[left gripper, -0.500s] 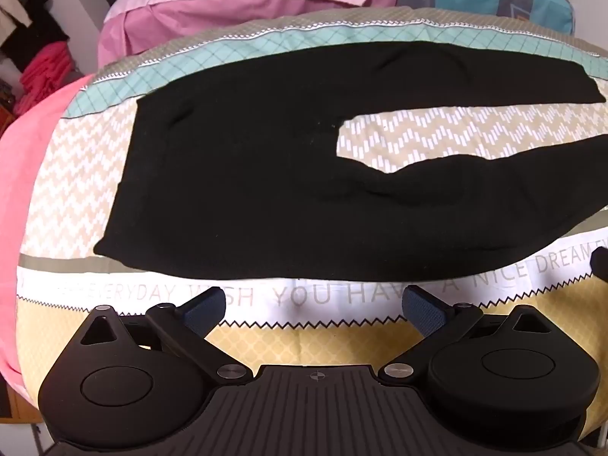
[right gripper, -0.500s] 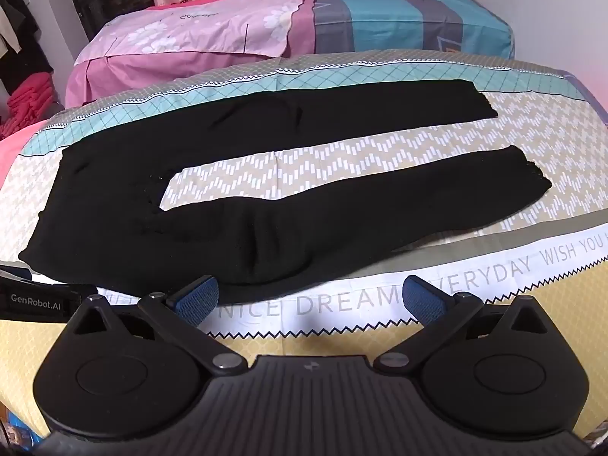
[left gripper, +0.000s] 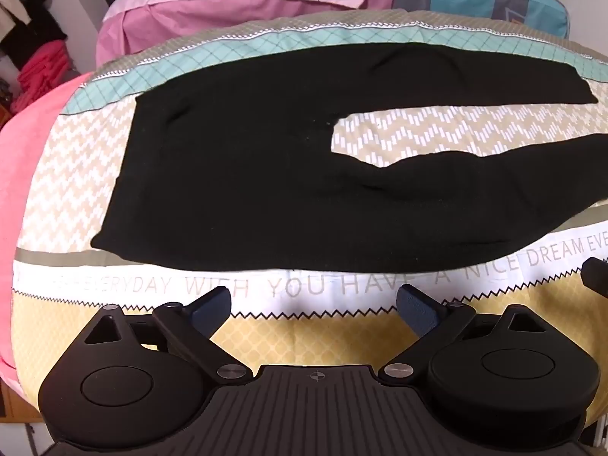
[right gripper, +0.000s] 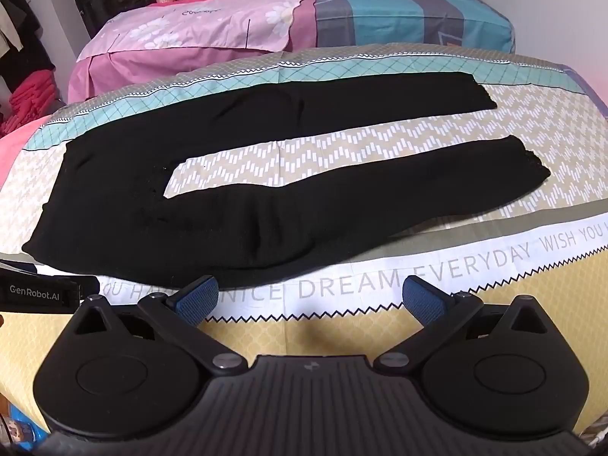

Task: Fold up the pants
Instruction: 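Hover both grippers over the black pants, right gripper toward the leg cuffs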

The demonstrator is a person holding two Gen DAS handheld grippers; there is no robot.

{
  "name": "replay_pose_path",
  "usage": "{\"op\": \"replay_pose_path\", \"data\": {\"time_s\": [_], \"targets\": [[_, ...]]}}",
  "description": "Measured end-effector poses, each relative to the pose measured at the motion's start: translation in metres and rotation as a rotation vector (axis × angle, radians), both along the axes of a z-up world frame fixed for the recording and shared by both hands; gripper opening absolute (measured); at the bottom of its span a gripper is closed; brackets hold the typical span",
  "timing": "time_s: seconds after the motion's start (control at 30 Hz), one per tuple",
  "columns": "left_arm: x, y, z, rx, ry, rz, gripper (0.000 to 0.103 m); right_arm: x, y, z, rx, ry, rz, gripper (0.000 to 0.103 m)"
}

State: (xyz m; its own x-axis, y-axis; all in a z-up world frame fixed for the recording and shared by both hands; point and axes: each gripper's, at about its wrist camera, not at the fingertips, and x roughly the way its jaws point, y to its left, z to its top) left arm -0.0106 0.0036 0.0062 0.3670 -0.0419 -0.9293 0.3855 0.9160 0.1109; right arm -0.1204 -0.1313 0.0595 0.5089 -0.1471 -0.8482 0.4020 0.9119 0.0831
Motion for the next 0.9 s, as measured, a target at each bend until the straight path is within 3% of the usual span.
{"op": "replay_pose_path", "data": {"time_s": [0.9], "targets": [[-0.017,0.021,0.008,0.013,-0.042,0.041,0.103,-0.019,0.018,0.004,0.03,-0.01,0.031,0.103]]}}
